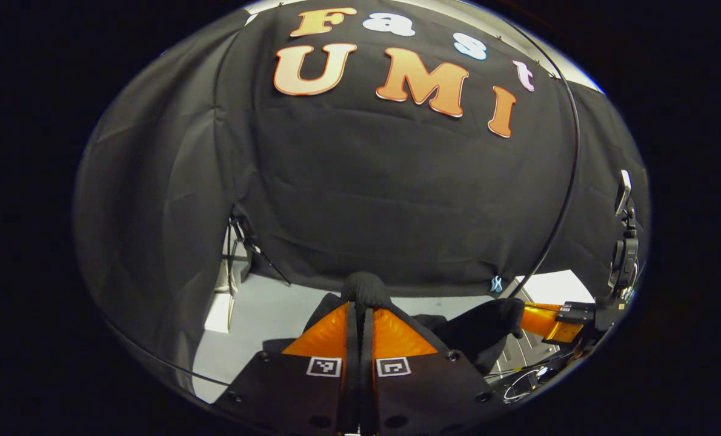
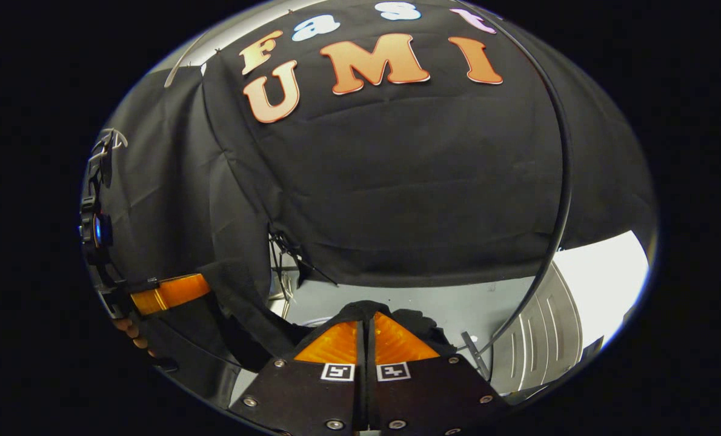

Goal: Grasp the clothes on the hanger with both hands and then place them into the laundry hamper below.

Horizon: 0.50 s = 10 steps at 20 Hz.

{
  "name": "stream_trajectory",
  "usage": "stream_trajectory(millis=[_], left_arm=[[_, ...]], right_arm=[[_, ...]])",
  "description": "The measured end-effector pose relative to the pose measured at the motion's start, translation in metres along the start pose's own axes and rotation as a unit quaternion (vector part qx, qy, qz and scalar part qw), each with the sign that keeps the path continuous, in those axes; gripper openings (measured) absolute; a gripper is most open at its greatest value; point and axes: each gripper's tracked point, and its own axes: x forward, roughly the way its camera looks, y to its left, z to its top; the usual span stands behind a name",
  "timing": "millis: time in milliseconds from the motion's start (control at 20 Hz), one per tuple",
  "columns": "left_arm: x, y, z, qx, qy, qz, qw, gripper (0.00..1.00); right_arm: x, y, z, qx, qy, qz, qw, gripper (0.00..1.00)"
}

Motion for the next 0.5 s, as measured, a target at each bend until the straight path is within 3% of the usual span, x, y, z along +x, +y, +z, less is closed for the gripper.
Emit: stream_trajectory(millis=[500], left_arm=[[0.044, 0.014, -0.125, -0.017, 0.102, 0.017, 0.995, 0.07]], right_arm=[[0.059, 0.003, -0.116, -0.019, 0.082, -0.019, 0.996, 0.0]])
